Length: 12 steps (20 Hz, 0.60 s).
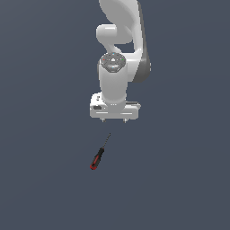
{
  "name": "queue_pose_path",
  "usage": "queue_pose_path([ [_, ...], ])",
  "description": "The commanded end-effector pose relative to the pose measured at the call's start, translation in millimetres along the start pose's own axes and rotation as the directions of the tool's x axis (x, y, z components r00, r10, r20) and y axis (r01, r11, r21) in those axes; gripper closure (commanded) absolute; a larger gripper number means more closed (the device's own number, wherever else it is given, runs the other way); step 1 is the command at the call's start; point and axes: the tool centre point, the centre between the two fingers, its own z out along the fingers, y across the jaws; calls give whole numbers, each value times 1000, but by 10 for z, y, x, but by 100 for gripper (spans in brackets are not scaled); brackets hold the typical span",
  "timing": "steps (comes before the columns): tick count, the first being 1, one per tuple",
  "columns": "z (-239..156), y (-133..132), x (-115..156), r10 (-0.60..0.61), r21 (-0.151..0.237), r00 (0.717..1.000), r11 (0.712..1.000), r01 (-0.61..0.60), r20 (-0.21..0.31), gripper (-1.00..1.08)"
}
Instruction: Pick up the object and move it to a goal position.
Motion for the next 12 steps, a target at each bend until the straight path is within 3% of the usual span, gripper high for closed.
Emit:
queue_pose_path([
  [1, 0, 0, 0, 0, 0, 1000, 1000, 0, 0, -92],
  [12, -67, -318, -77, -72, -1, 997, 997, 72, 11, -92],
])
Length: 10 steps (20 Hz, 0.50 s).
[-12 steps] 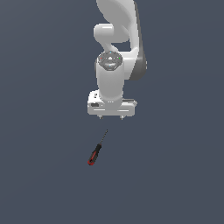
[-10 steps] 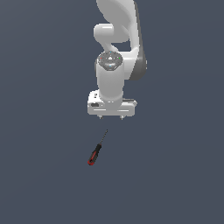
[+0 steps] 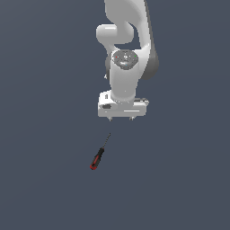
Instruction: Pick up the object and move it to a goal position.
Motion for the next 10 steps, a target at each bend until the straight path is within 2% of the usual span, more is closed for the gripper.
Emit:
queue_pose_path([
  [1, 1, 5, -2, 0, 0, 1000, 1000, 0, 1, -92],
  [10, 167, 173, 193, 75, 6, 997, 997, -75, -8, -92],
])
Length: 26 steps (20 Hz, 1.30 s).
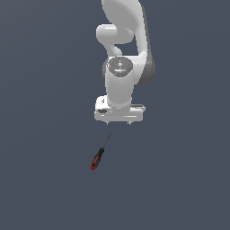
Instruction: Pick up the object and move it to a goal position.
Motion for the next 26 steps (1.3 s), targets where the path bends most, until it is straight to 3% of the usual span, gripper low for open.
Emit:
queue_pose_path([
  [1, 80, 75, 85, 33, 2, 999, 999, -33, -3, -92],
  [14, 724, 669, 630, 266, 8, 963, 964, -266, -33, -92],
  [26, 918, 840, 735, 323, 6, 946, 946, -323, -41, -92],
])
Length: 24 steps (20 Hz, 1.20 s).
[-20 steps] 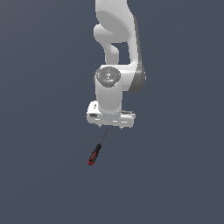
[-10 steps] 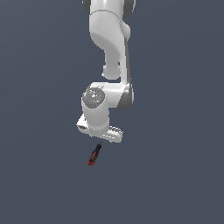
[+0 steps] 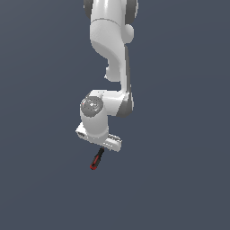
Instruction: Pick up the object and move it to a goal position.
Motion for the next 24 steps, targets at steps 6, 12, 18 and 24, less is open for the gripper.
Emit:
queue_pose_path([
  [6, 175, 0, 0, 1, 0, 1000, 1000, -1, -1, -92],
  [12, 460, 4, -1, 3, 0, 1000, 1000, -3, -2, -92],
  [18, 505, -1, 12, 3, 0, 1000, 1000, -3, -2, 108],
  [24, 505, -1, 12, 3, 0, 1000, 1000, -3, -2, 108],
])
